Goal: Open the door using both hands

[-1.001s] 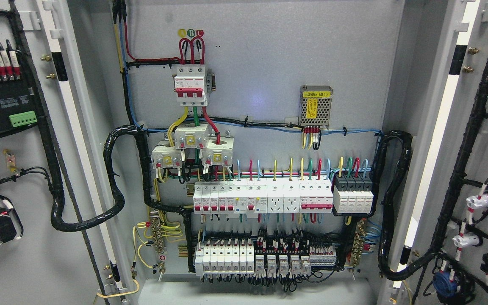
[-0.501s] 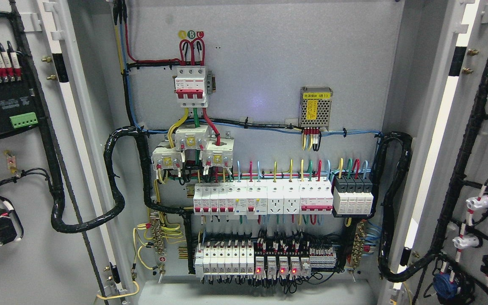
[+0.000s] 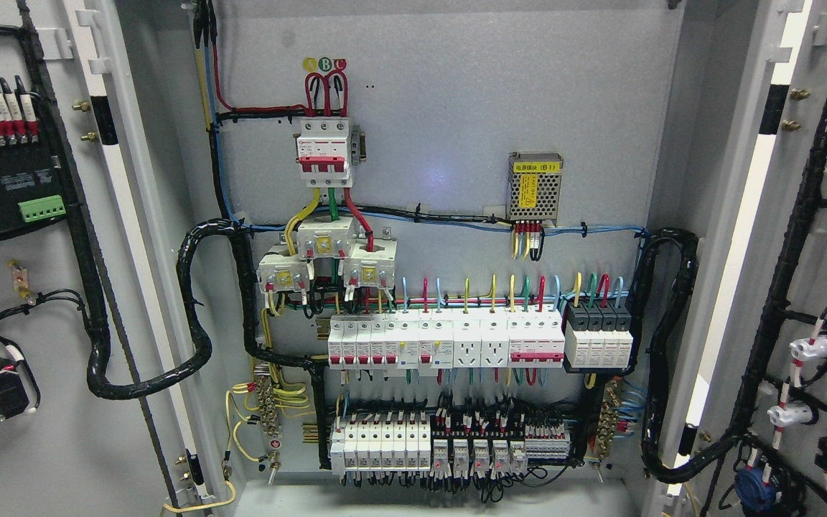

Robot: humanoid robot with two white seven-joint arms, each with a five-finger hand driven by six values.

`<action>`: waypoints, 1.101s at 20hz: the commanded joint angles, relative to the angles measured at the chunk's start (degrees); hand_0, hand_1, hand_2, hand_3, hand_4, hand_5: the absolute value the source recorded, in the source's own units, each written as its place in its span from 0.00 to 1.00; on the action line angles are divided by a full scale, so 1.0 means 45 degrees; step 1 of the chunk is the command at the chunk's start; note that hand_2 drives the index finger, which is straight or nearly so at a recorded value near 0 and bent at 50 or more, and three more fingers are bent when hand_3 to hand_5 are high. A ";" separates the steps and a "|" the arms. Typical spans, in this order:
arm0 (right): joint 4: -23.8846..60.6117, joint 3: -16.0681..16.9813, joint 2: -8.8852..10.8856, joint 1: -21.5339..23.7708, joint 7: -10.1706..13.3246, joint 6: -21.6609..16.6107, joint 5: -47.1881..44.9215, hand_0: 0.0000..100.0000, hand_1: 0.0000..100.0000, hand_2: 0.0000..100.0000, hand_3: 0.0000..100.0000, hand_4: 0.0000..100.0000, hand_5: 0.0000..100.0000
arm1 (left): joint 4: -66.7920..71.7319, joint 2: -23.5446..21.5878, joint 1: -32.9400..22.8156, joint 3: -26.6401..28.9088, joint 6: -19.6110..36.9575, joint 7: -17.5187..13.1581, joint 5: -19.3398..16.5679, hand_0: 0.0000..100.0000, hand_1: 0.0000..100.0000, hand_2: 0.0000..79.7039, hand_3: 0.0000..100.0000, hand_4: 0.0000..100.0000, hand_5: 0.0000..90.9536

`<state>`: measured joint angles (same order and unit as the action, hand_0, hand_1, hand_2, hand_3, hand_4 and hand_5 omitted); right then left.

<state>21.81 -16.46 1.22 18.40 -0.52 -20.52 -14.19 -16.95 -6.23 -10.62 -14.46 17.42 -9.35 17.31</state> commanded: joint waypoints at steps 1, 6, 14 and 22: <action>-0.3890 0.1524 -0.1188 -0.0670 0.0759 0.1509 0.2016 0.19 0.00 0.00 0.00 0.00 0.00 | 0.5229 0.0720 0.0914 0.0165 -0.0648 -0.0148 -0.0449 0.00 0.00 0.00 0.00 0.00 0.00; -0.3908 0.1959 -0.1695 -0.1256 0.0956 0.3482 0.2743 0.19 0.00 0.00 0.00 0.00 0.00 | 0.5621 0.0916 0.1208 0.0204 -0.1781 0.0824 -0.0449 0.00 0.00 0.00 0.00 0.00 0.00; -0.3909 0.2466 -0.1696 -0.1413 0.1230 0.3877 0.3173 0.19 0.00 0.00 0.00 0.00 0.00 | 0.5680 0.0974 0.1306 0.1025 -0.2232 0.2489 -0.0468 0.00 0.00 0.00 0.00 0.00 0.00; -0.3928 0.2505 -0.1716 -0.1550 0.1210 0.3897 0.3153 0.19 0.00 0.00 0.00 0.00 0.00 | 0.5057 0.0994 0.1462 0.1025 -0.2075 0.2352 -0.0410 0.00 0.00 0.00 0.00 0.00 0.00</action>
<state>8.16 -7.27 -5.29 11.92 5.12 -3.02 -0.37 4.40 -1.42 -4.76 -11.03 7.27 1.57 15.37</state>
